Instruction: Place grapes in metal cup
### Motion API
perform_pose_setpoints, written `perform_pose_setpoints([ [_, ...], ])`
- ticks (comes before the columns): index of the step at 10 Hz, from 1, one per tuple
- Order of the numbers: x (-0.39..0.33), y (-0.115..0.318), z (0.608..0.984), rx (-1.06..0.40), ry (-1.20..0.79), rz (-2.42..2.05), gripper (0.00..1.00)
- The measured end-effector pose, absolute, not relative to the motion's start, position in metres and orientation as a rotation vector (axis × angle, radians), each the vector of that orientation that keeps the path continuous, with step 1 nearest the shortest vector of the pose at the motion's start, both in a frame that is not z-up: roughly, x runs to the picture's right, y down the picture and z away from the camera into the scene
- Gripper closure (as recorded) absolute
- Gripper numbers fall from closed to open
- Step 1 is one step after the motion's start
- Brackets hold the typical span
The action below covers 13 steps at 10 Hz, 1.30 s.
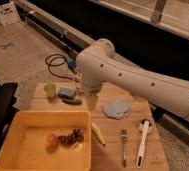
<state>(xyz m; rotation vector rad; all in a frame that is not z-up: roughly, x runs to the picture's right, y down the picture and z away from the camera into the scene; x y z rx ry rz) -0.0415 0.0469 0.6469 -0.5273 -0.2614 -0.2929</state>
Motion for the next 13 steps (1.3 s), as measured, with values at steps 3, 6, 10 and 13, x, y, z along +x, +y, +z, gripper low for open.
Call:
perform_pose_setpoints([
  [3, -0.081, 0.085, 0.649, -0.578, -0.343, -0.388, 0.31],
  [6, -0.093, 0.111, 0.651, -0.642, -0.399, -0.437, 0.31],
  [10, -0.091, 0.116, 0.652, -0.662, -0.419, -0.442, 0.31],
  [13, -0.093, 0.115, 0.653, -0.661, -0.412, -0.444, 0.31],
])
